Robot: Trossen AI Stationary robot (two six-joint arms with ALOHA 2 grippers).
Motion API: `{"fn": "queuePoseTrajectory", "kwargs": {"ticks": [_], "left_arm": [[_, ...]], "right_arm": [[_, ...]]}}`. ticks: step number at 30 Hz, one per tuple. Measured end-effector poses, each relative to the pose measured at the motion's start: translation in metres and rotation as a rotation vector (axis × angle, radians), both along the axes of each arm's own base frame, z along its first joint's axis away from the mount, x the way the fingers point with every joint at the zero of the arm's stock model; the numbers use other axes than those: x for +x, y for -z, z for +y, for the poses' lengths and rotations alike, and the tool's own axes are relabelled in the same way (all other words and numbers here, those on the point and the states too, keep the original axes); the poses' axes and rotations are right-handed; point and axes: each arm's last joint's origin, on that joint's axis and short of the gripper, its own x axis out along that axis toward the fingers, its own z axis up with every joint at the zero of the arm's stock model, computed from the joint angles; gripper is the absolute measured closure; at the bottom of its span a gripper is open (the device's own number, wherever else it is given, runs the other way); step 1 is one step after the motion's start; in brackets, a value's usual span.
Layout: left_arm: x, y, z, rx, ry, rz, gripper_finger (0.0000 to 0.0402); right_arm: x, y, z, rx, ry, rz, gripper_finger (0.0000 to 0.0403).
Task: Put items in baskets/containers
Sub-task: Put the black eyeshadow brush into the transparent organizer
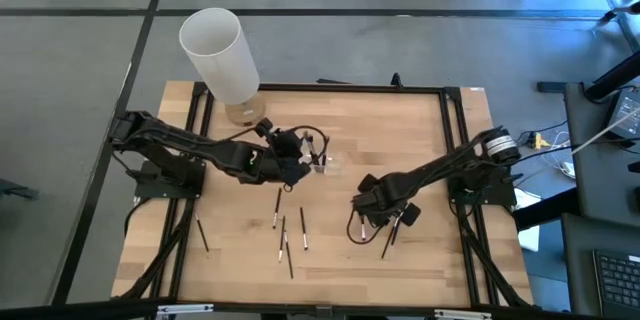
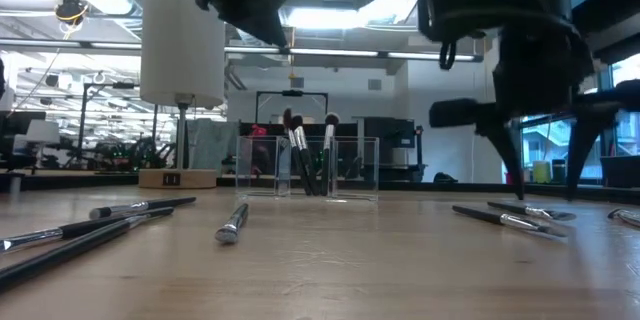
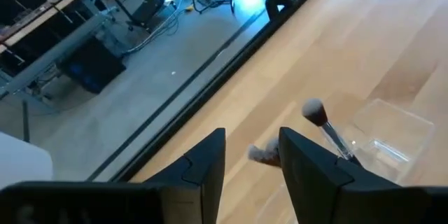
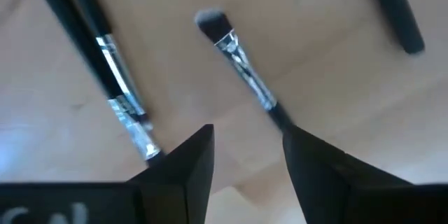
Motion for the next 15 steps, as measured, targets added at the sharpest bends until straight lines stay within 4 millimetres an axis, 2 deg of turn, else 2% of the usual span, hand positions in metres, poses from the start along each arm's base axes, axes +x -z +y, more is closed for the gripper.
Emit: {"fn": "queuePoseTrajectory", "kwargs": {"ticks": [7,15], "left_arm": [[-0.005,-0.007,-0.005,0.007,0.016,-0.022,0.0272],[-0.006,-0.015,-0.007,0.022,0.023,-0.059,0.0272]], "right_arm": [[0.003,0.011,-0.001,-0.064,-0.03,0.019,0.0276],[0.007,0.013,0.003,0.014,0.026,-0.006,0.0332]]}}
